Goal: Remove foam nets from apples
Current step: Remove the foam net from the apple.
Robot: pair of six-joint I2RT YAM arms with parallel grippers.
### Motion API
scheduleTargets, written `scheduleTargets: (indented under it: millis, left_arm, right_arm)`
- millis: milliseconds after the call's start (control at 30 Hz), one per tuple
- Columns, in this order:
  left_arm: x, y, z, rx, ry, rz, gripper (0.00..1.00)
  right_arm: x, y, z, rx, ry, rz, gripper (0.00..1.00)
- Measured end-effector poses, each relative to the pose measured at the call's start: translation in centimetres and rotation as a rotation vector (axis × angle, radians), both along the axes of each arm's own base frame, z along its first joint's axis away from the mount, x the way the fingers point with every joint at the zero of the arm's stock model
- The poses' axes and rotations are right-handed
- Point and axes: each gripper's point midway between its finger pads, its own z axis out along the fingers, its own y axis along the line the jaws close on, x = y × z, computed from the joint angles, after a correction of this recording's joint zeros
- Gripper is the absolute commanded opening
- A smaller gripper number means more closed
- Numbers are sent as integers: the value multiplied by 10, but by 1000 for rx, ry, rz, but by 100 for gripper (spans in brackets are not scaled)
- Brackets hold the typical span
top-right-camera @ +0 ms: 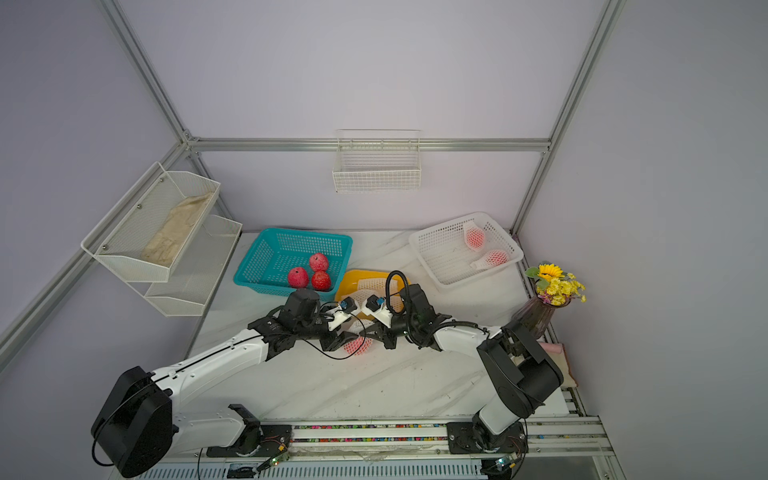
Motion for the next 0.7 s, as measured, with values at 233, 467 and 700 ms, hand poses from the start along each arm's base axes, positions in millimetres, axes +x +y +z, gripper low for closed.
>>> scheduleTargets:
  millis: [233,467,700]
  left_arm:
    - [-3,-7,-18,7,66,-62,27]
    - [-4,-15,-13,-24,71,-97,9]
    - [-1,-18,-8,-50,61,-93,2]
  right_arm:
    - [4,-8,-16,-52,55,-40,2]
    - [7,-8,-16,-52,57,-55,3]
    - [12,-10,-12,-61,30,-88,49]
